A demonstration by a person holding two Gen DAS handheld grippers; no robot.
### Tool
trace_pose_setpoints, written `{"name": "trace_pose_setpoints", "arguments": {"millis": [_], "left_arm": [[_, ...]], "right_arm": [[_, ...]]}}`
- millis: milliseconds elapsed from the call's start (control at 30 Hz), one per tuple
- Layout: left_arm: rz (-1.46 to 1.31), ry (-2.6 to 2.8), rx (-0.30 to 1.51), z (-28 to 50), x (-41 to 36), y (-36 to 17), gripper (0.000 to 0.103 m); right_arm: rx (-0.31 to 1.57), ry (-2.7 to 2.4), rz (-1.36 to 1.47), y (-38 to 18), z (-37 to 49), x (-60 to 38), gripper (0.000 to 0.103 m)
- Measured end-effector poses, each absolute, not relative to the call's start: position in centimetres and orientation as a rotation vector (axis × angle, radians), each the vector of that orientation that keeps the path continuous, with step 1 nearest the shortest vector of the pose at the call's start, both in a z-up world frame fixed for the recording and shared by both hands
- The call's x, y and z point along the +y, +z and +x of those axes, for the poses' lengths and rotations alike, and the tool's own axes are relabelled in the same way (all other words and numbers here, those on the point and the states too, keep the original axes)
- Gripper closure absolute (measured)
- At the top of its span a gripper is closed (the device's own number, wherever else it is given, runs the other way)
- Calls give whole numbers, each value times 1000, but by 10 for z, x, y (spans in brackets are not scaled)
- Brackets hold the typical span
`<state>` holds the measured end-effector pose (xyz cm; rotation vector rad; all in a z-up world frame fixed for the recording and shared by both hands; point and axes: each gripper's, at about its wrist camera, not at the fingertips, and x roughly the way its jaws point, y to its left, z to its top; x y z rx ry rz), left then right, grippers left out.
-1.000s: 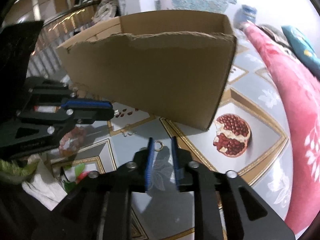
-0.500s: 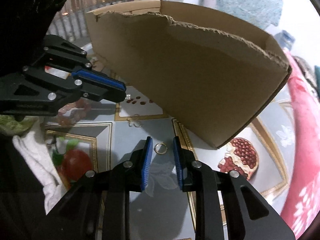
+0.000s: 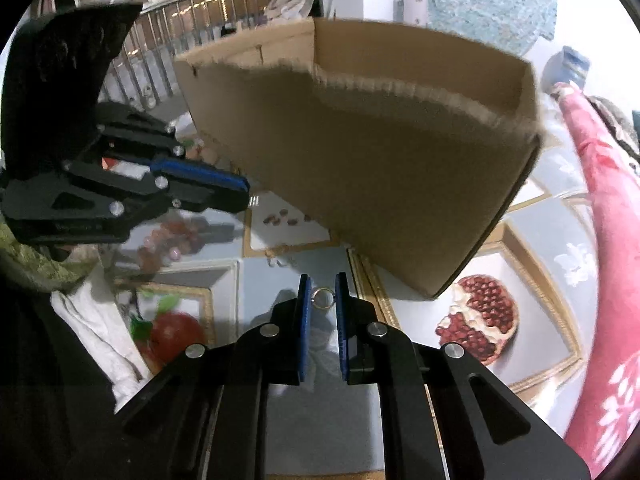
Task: Organize jewelry
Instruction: 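Carry both held charms over the cardboard box and open both grippers, then move both open grippers back to the pink bead bracelet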
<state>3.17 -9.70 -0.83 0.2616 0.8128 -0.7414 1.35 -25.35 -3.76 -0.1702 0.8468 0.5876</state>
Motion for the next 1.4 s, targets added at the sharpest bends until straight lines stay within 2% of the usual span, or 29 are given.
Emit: {"name": "trace_pose_setpoints", "arguments": {"millis": [333,467,833,900,967,1067,1200,1333,1400], "left_arm": [[113,-807,674,18,-62,66,99],[56,-781,628,35,-49,90,98],[66,-558,761,116,-46,61,98],[51,-539,775,121,-45,59,90],[44,-527,766,118,-42,59,76],[66,-502,752,114,-40,61,64],[67,-482,742,106,-37,66,54],[56,-469,718,93,-31,76,42],[47,-466,697,84,-27,82,37]], "right_arm": [[612,612,6,54,-1,-267,93],[563,576,68,66,14,-263,93],[719,413,134,41,89,-219,92],[720,407,172,41,91,-222,85],[706,404,192,45,88,-226,79],[684,400,202,50,82,-230,73],[657,399,218,56,75,-233,65],[606,406,226,65,61,-237,52],[563,409,230,74,48,-242,42]]}}
